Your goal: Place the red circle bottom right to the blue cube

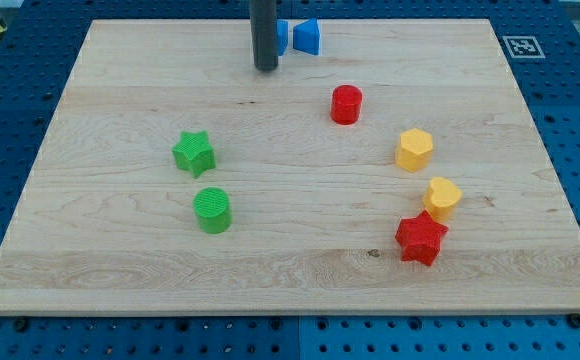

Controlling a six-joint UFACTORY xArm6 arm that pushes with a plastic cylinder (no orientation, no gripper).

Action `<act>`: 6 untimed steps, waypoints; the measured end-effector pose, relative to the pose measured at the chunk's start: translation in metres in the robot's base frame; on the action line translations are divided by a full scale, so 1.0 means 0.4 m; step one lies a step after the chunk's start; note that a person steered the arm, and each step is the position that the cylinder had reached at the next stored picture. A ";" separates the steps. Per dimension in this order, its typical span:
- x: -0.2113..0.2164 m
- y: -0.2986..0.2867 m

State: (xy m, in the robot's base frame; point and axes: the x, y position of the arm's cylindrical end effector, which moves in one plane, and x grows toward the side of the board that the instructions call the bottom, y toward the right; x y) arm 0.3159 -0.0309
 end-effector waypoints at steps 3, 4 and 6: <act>0.257 0.154; 0.251 0.284; 0.220 0.277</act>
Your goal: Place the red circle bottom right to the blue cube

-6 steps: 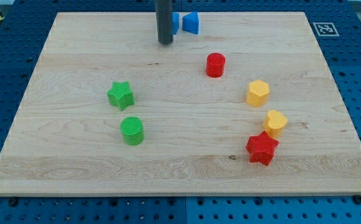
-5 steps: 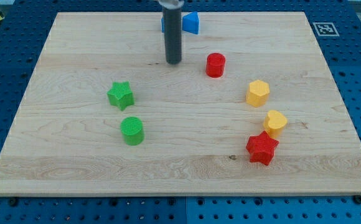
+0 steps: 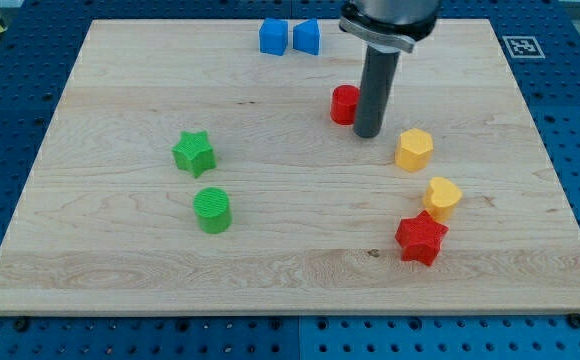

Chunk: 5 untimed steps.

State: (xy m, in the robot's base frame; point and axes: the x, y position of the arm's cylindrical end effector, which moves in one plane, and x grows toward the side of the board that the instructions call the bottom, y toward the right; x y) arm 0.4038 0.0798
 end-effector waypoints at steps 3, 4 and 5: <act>-0.165 -0.045; -0.217 -0.045; -0.240 -0.054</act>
